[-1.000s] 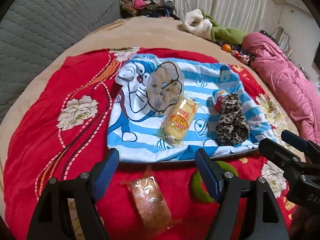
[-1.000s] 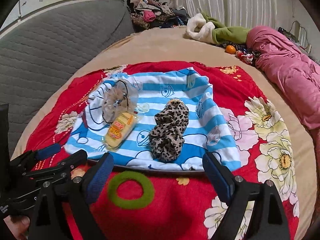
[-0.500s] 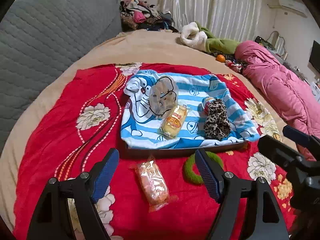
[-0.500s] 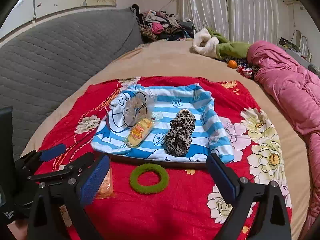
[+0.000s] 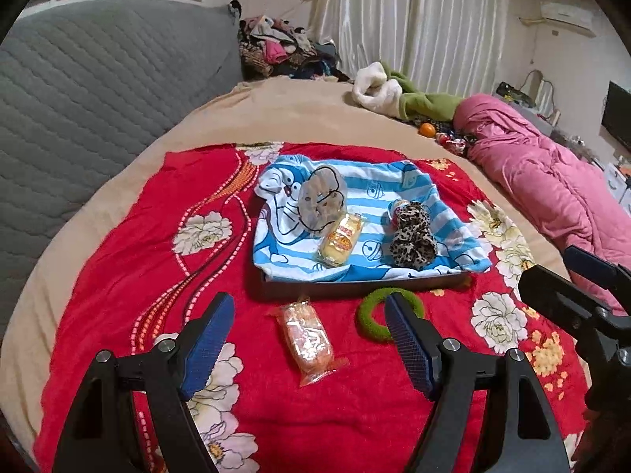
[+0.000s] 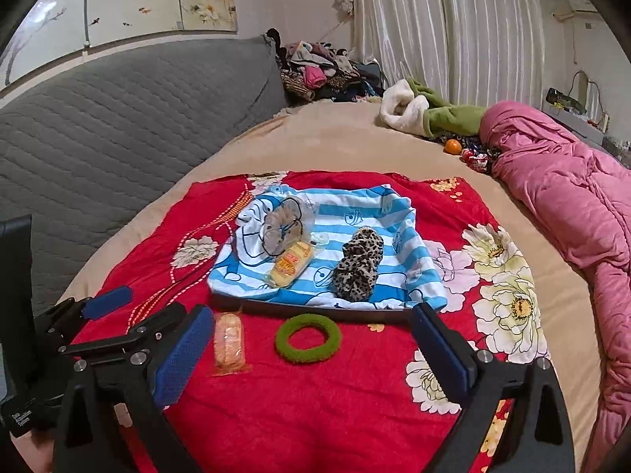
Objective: Organize objects
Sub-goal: 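Withdraw both open tools up and away from the tray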
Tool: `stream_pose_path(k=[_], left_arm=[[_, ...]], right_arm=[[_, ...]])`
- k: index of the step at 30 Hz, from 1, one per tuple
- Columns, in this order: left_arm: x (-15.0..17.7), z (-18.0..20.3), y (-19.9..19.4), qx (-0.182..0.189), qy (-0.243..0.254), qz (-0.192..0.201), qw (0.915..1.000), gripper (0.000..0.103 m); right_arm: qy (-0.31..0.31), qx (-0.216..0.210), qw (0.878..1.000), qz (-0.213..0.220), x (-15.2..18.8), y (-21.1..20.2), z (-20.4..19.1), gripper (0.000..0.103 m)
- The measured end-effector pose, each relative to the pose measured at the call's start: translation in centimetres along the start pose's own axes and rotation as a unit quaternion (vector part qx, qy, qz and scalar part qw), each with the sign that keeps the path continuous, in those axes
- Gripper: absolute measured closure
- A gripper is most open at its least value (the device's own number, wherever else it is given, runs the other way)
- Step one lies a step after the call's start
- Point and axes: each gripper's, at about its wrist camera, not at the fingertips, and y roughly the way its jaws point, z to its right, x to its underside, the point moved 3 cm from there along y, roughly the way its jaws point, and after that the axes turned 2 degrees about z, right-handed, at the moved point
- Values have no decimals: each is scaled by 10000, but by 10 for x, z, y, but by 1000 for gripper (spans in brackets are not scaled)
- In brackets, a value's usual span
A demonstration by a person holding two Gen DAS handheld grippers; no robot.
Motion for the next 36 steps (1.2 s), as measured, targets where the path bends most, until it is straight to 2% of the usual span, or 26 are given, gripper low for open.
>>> stream_pose_path(k=[15, 23, 36], left_arm=[[14, -12, -43, 159, -211, 197, 9995, 24], [23, -20, -67, 55, -288, 371, 9989, 23], [34, -20, -109, 117, -171, 606, 9979, 23]], right_arm=[[-121, -12, 9994, 311, 3, -47, -20, 1], [-202, -66, 9987, 457, 8, -70, -34, 1], [-324, -90, 9969, 710, 17, -106, -54, 1]])
